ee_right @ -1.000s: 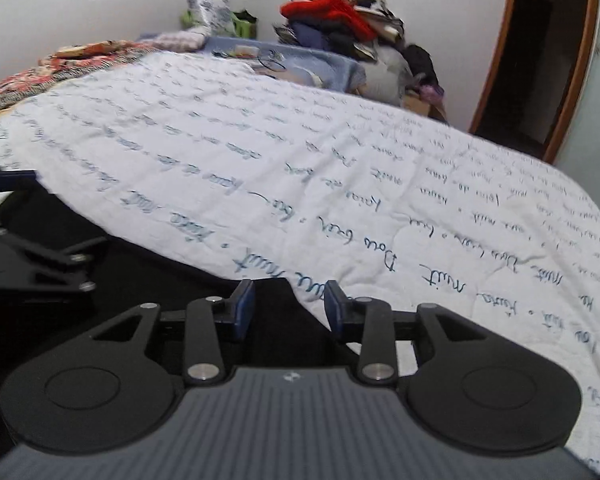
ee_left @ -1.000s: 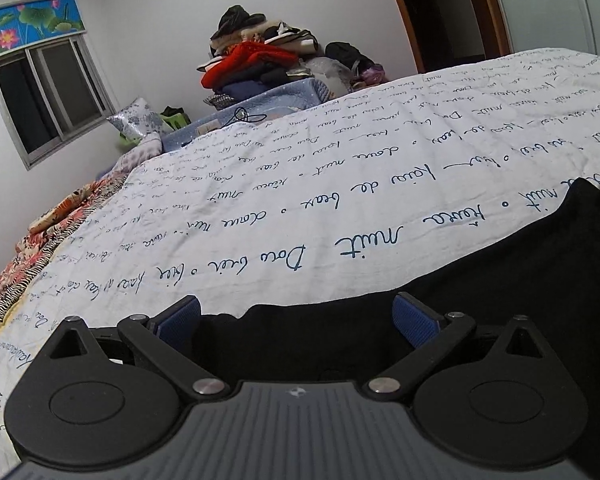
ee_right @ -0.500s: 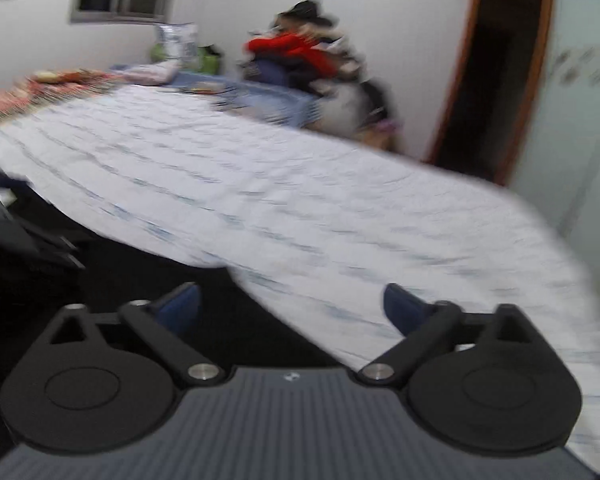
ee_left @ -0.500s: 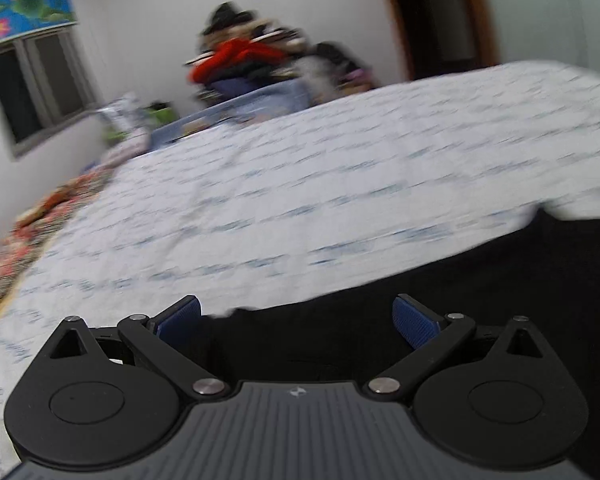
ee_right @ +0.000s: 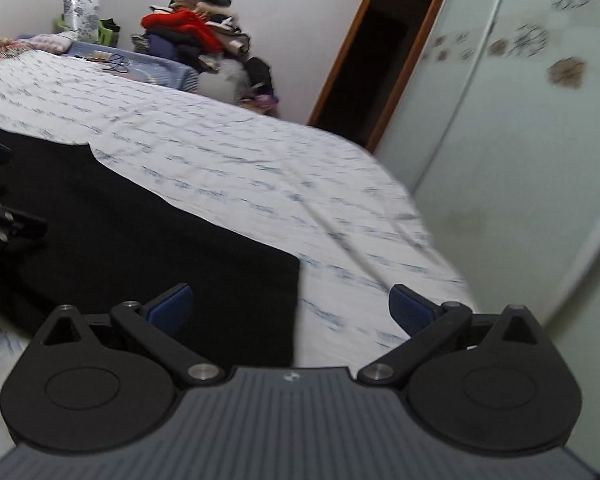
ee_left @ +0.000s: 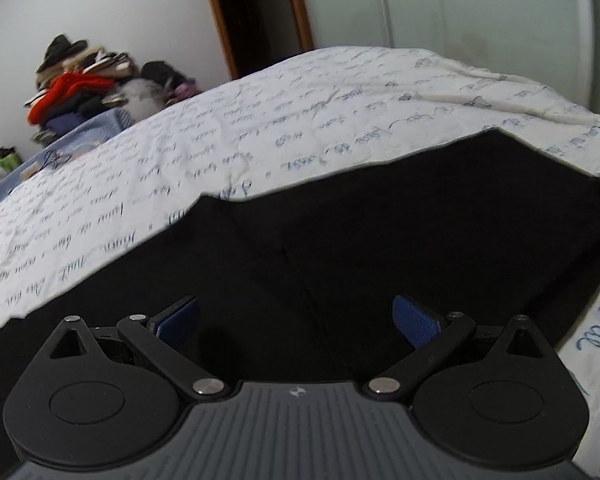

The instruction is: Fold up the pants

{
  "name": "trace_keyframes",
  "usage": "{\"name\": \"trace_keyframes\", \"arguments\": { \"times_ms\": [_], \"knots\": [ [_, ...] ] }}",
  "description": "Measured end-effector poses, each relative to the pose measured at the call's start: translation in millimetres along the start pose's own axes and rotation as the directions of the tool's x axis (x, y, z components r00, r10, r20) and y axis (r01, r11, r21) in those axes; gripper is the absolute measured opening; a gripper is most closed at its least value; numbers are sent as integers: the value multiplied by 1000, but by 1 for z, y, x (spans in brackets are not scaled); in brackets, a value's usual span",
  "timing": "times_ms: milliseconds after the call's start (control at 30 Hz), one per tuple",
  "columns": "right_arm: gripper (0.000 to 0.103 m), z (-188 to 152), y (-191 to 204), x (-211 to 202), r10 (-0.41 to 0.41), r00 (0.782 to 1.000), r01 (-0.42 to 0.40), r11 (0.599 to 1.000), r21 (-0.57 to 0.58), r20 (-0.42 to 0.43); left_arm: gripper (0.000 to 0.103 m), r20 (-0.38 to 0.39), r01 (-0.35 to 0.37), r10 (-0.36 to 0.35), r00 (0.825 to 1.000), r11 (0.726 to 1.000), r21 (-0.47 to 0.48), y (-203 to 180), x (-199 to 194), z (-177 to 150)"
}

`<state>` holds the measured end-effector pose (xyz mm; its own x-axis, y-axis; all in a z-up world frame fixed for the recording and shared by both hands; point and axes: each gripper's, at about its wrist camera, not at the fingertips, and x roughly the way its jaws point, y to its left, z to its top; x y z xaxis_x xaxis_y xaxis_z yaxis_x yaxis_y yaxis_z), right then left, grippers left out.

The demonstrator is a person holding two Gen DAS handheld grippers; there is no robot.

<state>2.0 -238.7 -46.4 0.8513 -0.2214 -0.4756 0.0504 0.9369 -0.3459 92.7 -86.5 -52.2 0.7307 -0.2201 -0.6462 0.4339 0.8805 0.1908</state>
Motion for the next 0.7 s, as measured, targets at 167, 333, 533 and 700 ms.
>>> {"name": "trace_keyframes", "arguments": {
  "times_ms": [167,333,533,700],
  "knots": [
    [103,-30,-1,-20,27,1000,-27,997,-70,-4,103,-31,72,-78,996,985,-159,13,-3,15],
    [103,-38,9,-14,11,1000,-11,993,-121,1,103,-13,144,-149,989,968,-204,7,-5,17],
    [95,-41,0,-1,-30,998,27,998,-56,-48,103,-32,102,-107,994,987,-123,-11,2,7],
    [95,-46,-4,0,-63,996,59,996,-59,-69,103,-32,128,-135,990,979,-157,-6,-2,14]
  ]
}}
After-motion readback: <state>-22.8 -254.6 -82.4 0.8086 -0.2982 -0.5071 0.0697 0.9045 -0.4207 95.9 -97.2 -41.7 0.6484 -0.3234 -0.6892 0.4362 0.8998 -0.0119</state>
